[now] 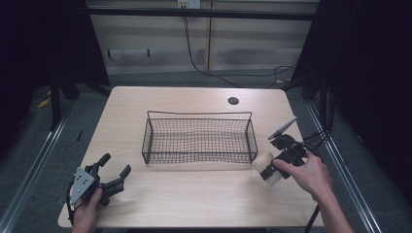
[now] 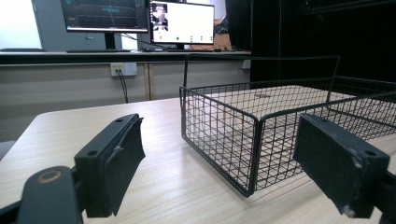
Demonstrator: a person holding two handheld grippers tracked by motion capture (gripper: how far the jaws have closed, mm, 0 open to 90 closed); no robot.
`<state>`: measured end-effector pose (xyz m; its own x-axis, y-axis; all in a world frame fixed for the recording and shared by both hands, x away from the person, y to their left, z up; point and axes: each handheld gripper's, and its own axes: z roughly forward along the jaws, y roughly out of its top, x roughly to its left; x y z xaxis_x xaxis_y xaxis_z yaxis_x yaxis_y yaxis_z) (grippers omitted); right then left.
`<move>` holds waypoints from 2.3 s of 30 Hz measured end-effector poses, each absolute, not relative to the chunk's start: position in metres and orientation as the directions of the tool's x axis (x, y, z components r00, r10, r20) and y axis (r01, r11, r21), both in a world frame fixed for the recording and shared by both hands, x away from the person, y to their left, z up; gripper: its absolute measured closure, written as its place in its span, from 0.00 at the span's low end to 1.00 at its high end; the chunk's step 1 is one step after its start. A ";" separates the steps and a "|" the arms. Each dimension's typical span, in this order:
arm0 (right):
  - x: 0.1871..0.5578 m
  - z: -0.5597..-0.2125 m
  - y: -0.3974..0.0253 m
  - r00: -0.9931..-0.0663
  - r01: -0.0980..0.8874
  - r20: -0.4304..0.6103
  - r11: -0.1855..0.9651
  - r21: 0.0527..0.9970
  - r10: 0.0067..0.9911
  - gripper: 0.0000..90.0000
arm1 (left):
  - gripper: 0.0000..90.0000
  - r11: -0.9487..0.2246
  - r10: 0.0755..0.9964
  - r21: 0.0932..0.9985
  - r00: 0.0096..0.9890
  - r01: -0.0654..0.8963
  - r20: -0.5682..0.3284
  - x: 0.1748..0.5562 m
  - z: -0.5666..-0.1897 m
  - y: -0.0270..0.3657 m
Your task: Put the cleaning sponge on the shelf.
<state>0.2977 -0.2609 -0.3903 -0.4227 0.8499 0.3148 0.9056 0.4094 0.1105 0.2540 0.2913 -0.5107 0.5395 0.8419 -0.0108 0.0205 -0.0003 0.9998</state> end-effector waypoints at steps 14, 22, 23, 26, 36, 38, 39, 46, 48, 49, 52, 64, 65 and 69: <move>0.308 -0.376 -0.246 -0.452 0.891 0.313 0.442 0.107 0.835 0.32 | 0.17 -0.001 0.842 1.000 0.540 0.021 -0.010 0.254 -0.511 0.291; 0.315 -0.367 -0.237 -0.454 0.890 0.330 0.440 0.119 0.828 0.32 | 0.17 0.000 0.842 1.000 0.540 0.020 -0.011 0.254 -0.511 0.291; 0.316 -0.365 -0.236 -0.457 0.888 0.324 0.443 0.121 0.828 0.32 | 0.17 0.000 0.842 1.000 0.540 0.020 -0.011 0.254 -0.511 0.291; 0.318 -0.361 -0.231 -0.458 0.888 0.317 0.438 0.138 0.830 0.31 | 0.17 0.000 0.842 1.000 0.540 0.021 -0.011 0.254 -0.511 0.291; 0.332 -0.353 -0.223 -0.422 0.907 0.315 0.404 0.123 0.850 0.32 | 0.17 0.000 0.842 1.000 0.540 0.021 -0.011 0.254 -0.511 0.291; 0.334 -0.352 -0.223 -0.420 0.907 0.312 0.402 0.122 0.852 0.32 | 0.17 -0.001 0.842 1.000 0.540 0.021 -0.010 0.254 -0.511 0.291; 0.336 -0.351 -0.222 -0.414 0.910 0.315 0.397 0.119 0.854 0.32 | 0.17 -0.001 0.842 1.000 0.540 0.020 -0.010 0.254 -0.511 0.291; 0.347 -0.349 -0.218 -0.391 0.920 0.295 0.379 0.101 0.872 0.32 | 0.18 0.000 0.842 1.000 0.540 0.021 -0.011 0.254 -0.511 0.291; 0.350 -0.349 -0.216 -0.386 0.922 0.293 0.375 0.095 0.875 0.32 | 0.17 -0.001 0.842 1.000 0.540 0.021 -0.010 0.254 -0.511 0.291; 0.350 -0.349 -0.216 -0.386 0.922 0.293 0.375 0.095 0.875 0.32 | 0.18 -0.001 0.842 1.000 0.540 0.021 -0.010 0.254 -0.511 0.291; 0.355 -0.348 -0.212 -0.385 0.922 0.300 0.376 0.091 0.873 0.32 | 0.17 -0.001 0.842 1.000 0.540 0.021 -0.011 0.254 -0.511 0.291; 0.370 -0.348 -0.199 -0.372 0.927 0.299 0.364 0.084 0.879 0.32 | 0.17 -0.001 0.841 1.000 0.540 0.021 -0.010 0.254 -0.511 0.291; 0.370 -0.348 -0.199 -0.372 0.927 0.299 0.364 0.084 0.879 0.32 | 0.17 -0.001 0.841 1.000 0.540 0.021 -0.010 0.254 -0.511 0.291; 0.375 -0.348 -0.195 -0.371 0.928 0.303 0.364 0.081 0.878 0.32 | 0.18 -0.001 0.841 1.000 0.541 0.021 -0.010 0.254 -0.511 0.291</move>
<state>0.3747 -0.1951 -0.3479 -0.3711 0.8779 0.3027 0.9278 0.3644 0.0806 0.2541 0.2914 -0.5107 0.5412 0.8408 -0.0100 0.0206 -0.0014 0.9998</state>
